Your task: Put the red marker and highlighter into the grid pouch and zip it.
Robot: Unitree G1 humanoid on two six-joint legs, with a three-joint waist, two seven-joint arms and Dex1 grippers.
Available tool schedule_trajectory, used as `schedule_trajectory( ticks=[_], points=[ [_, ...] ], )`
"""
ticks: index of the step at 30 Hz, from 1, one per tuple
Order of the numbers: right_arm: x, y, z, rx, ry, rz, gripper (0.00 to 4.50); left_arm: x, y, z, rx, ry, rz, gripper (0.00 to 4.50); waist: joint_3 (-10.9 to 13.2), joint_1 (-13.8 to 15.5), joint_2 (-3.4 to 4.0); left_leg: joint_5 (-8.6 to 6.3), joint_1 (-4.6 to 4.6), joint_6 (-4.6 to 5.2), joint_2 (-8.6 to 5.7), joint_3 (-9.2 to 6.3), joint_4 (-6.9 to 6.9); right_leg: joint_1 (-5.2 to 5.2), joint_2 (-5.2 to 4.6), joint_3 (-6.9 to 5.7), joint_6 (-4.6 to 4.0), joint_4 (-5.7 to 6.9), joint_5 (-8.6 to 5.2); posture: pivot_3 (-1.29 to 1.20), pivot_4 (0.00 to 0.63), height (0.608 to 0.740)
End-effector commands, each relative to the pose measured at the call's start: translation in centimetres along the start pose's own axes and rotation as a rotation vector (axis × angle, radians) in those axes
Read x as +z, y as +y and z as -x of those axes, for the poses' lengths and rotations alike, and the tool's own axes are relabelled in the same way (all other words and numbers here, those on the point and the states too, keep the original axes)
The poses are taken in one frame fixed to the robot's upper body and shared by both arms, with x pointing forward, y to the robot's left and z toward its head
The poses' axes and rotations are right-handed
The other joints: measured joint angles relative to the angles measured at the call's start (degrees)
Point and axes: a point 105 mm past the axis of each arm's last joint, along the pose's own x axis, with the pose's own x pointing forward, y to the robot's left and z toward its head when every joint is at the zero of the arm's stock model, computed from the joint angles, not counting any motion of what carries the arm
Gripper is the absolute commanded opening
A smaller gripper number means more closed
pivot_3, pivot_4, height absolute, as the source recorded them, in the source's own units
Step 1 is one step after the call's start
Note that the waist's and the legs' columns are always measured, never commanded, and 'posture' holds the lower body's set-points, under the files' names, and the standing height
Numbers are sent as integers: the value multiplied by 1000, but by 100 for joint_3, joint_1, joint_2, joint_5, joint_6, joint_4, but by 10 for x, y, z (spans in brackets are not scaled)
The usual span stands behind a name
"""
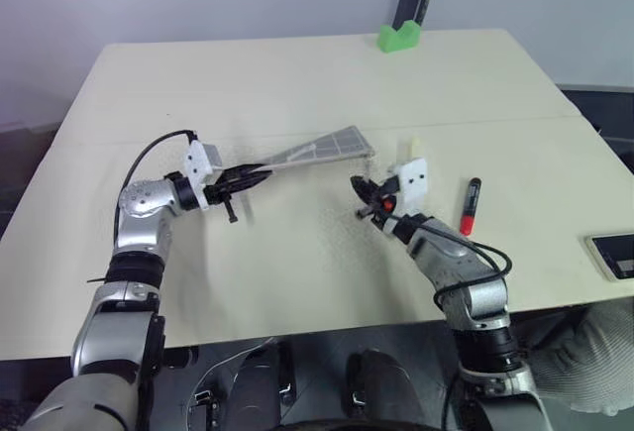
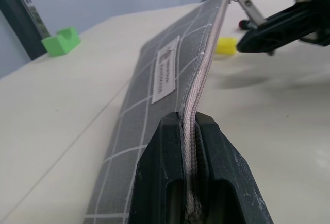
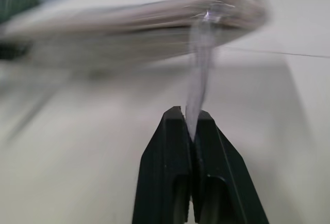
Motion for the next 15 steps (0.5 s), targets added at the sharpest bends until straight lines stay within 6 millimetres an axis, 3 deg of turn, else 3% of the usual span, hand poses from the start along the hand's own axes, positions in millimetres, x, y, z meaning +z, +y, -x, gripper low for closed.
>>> schedule_trajectory(
  ticks=[1,8,15],
  points=[
    [15,6,-7,7,15,191,66,5,-16,-14,-63,4,-117,0,0,-3,0,0,0,0,0,0,0,0,-1,0,0,0,0,0,150,740],
    [13,31,-27,114,62,450,66,4,-31,-38,-62,25,-196,0,0,-1,0,0,-2,-1,2,1,-2,-5,0,0,-1,0,0,0,150,740],
    [11,65,-37,271,39,531,66,8,-32,-46,-27,2,-202,0,0,-3,0,1,-3,0,1,4,-2,-4,1,0,1,0,0,0,150,740]
  ],
)
